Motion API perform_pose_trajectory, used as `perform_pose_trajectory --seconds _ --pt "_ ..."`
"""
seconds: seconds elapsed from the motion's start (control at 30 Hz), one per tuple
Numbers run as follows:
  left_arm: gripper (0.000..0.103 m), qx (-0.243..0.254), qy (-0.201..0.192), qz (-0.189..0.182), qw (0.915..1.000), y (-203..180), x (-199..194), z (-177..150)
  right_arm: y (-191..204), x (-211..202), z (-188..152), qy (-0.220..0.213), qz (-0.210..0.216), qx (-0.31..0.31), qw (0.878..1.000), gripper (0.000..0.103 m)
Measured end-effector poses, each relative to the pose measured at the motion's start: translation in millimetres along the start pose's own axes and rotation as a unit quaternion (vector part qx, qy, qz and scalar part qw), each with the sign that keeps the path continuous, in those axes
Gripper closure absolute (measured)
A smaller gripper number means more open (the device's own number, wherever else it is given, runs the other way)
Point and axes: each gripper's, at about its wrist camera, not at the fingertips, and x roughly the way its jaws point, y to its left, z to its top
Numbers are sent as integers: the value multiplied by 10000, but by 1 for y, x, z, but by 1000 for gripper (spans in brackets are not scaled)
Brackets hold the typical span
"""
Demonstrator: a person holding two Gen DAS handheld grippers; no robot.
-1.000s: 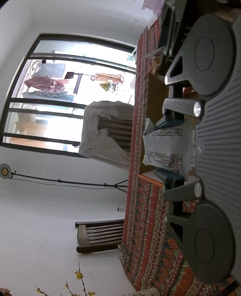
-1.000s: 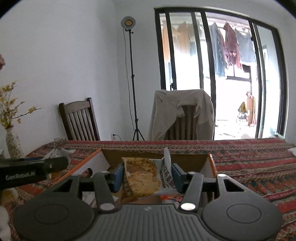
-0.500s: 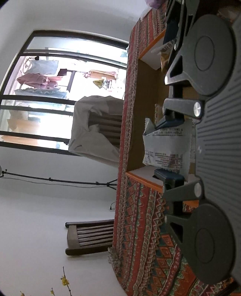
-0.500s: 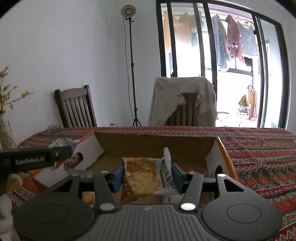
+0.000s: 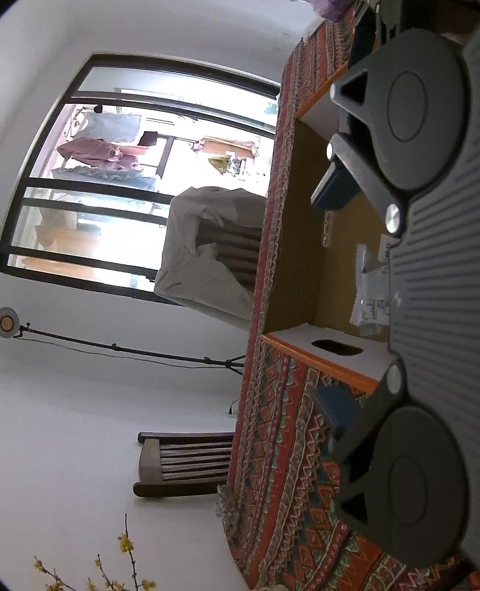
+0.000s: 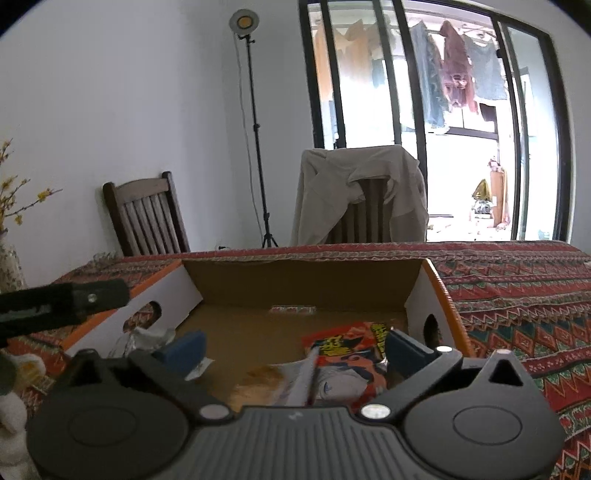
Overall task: Organize snacks
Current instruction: 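Lift both tools out of the box and move them back to the pile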
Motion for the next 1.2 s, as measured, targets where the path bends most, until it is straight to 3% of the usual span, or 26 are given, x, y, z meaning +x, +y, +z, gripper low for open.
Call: perform_pose_trajectory --seconds 0.5,0.67,1.2 --pt "0 -139 -97 11 9999 -1 -14 8 -4 -7 5 -126 -82 86 9998 0" --pt "0 -225 -148 34 9996 -3 -24 18 -7 -12 11 -92 118 190 9997 0" --pt "0 -210 -211 13 9996 6 -82 16 10 -62 17 -178 175 6 9997 0"
